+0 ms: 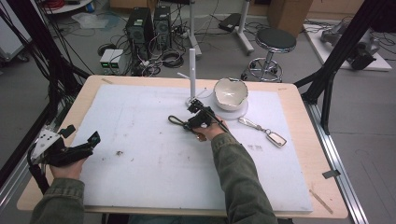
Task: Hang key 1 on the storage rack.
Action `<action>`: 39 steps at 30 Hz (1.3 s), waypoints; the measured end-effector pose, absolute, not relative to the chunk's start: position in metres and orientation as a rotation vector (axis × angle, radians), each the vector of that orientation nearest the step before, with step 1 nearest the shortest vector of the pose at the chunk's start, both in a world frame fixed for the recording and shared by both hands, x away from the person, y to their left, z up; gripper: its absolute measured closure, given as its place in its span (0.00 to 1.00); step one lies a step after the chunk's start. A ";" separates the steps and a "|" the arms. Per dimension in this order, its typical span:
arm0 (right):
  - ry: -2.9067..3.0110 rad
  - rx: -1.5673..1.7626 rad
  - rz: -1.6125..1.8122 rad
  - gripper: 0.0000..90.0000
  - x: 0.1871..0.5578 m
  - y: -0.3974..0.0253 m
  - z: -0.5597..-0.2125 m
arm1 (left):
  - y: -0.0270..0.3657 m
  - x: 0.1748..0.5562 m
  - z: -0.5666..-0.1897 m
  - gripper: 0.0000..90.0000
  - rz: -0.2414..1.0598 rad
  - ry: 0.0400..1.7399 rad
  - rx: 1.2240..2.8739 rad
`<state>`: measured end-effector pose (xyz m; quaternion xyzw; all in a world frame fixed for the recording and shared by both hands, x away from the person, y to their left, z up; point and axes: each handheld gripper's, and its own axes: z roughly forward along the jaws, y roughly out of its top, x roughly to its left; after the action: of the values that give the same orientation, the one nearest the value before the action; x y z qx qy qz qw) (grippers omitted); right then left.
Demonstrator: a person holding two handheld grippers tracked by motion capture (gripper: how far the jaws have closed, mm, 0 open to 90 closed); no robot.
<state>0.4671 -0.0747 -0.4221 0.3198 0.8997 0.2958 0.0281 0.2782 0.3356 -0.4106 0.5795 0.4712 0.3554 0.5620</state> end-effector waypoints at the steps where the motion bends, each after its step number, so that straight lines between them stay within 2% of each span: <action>1: 2.788 0.980 0.916 0.78 0.467 -0.074 -0.423 | 0.336 0.278 -0.411 0.02 0.838 1.110 1.366; 13: 2.798 0.949 0.910 0.85 0.465 -0.074 -0.422 | 0.336 0.278 -0.411 0.02 0.837 1.110 1.369; 39: 2.728 0.979 1.051 0.85 0.456 -0.094 -0.390 | 0.336 0.278 -0.411 0.02 0.835 1.113 1.369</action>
<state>0.4560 -0.0940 -0.3897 0.3173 0.8845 0.3408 0.0291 0.2782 0.3360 -0.4108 0.5809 0.4721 0.3545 0.5604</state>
